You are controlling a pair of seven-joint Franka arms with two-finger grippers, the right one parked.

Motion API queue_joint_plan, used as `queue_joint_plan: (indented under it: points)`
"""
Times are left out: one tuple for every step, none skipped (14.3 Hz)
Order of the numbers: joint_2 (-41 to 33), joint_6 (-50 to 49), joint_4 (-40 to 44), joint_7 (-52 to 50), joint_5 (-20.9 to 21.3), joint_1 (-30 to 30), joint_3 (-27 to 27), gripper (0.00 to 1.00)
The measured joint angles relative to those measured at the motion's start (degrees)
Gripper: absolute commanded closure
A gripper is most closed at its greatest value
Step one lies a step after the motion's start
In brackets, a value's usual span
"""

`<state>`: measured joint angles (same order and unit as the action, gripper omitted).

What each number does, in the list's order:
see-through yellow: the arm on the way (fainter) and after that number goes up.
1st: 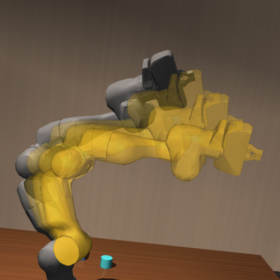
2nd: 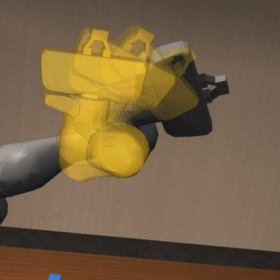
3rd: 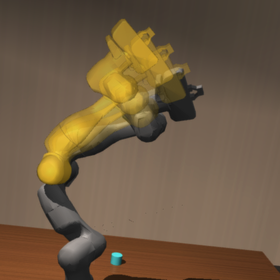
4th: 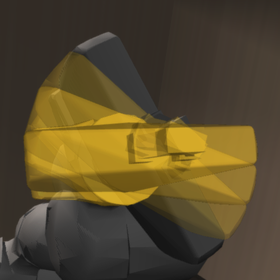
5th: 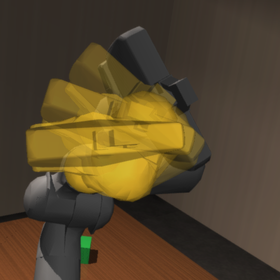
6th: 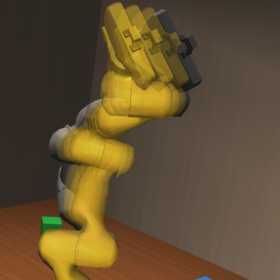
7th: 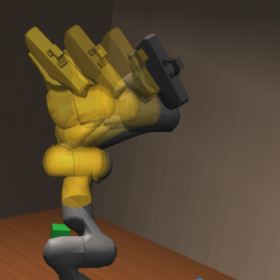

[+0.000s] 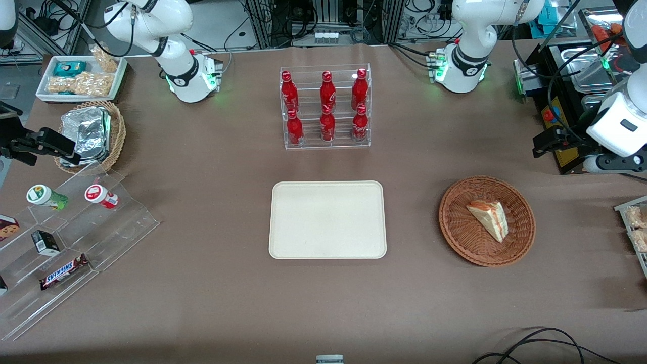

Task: Place sandwich from basket to tray

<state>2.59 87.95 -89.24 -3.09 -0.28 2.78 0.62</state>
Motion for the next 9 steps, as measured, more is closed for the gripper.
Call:
queue_joint_plan:
  points:
    - [0.3, 0.0, 0.3, 0.0, 0.0, 0.1, 0.0, 0.00]
    - [0.4, -0.1, 0.3, 0.1, 0.0, 0.2, 0.0, 0.00]
    - [0.5, -0.2, 0.3, 0.1, 0.0, 0.2, 0.0, 0.00]
    - [0.6, -0.2, 0.3, 0.1, 0.0, 0.2, 0.0, 0.00]
    - [0.6, -0.3, 0.3, 0.1, 0.0, 0.2, 0.0, 0.00]
    - [0.7, -0.4, 0.3, 0.1, 0.0, 0.2, 0.0, 0.00]
    - [0.7, -0.5, 0.3, 0.1, 0.0, 0.2, 0.0, 0.00]
    - [0.8, -0.7, 0.3, 0.1, 0.0, 0.2, 0.0, 0.00]
    - [0.9, -1.3, 0.3, 0.1, 0.0, 0.2, 0.0, 0.00]
